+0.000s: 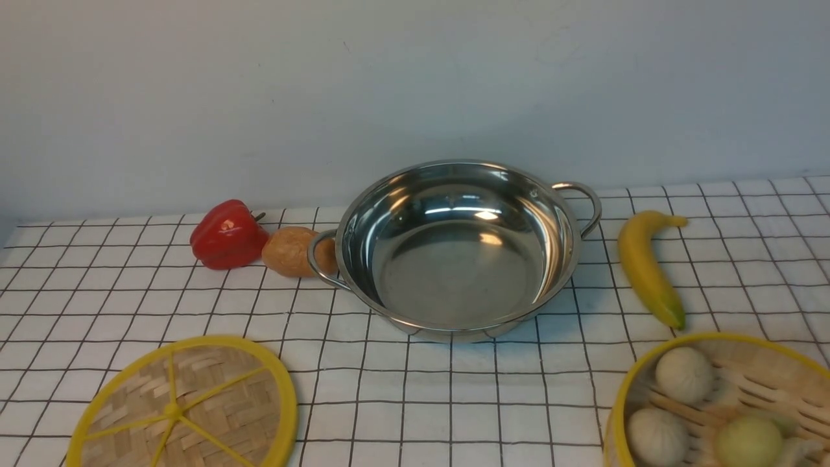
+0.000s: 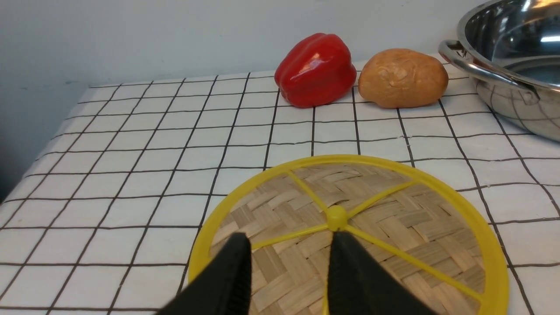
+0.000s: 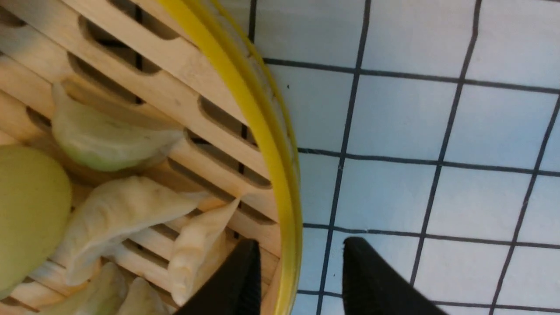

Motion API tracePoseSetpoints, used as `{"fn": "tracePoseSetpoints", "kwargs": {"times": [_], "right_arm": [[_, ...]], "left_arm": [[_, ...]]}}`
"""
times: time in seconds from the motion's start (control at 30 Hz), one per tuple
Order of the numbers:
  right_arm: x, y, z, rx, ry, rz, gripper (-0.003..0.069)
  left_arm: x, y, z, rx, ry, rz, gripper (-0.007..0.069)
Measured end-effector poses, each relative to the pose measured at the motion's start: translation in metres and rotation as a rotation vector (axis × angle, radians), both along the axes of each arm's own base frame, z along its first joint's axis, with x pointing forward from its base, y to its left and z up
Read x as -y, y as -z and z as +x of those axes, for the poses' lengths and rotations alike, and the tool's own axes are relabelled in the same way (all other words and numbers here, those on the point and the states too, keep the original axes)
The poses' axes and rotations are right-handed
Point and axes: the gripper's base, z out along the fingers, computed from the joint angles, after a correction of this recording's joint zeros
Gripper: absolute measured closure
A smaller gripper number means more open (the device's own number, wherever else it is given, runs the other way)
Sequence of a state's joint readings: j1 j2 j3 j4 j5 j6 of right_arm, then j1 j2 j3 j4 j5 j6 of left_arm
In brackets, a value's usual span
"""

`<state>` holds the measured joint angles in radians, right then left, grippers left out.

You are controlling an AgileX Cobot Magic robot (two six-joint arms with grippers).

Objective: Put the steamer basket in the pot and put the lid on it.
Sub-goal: Use the right arm to lift the steamer closest to it

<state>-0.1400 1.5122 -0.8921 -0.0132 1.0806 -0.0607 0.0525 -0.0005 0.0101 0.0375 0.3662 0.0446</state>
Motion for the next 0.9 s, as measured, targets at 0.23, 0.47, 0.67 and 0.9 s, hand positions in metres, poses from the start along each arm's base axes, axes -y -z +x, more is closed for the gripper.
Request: {"fn": "tracePoseSetpoints", "kwargs": {"times": [0.23, 0.47, 0.67, 0.9], "right_arm": [[0.001, 0.001, 0.002, 0.016, -0.012, 0.021, 0.0349], [0.001, 0.015, 0.006, -0.034, -0.016, 0.042, 0.0347], [0.002, 0.030, 0.011, -0.073, -0.016, 0.047, 0.0355], [0.002, 0.038, 0.014, -0.088, -0.017, 0.047, 0.0405]], "left_arm": [[0.000, 0.000, 0.000, 0.000, 0.000, 0.000, 0.0382], [0.000, 0.000, 0.000, 0.000, 0.000, 0.000, 0.0382], [0.000, 0.000, 0.000, 0.000, 0.000, 0.000, 0.0382], [0.000, 0.000, 0.000, 0.000, 0.000, 0.000, 0.0382]]}}
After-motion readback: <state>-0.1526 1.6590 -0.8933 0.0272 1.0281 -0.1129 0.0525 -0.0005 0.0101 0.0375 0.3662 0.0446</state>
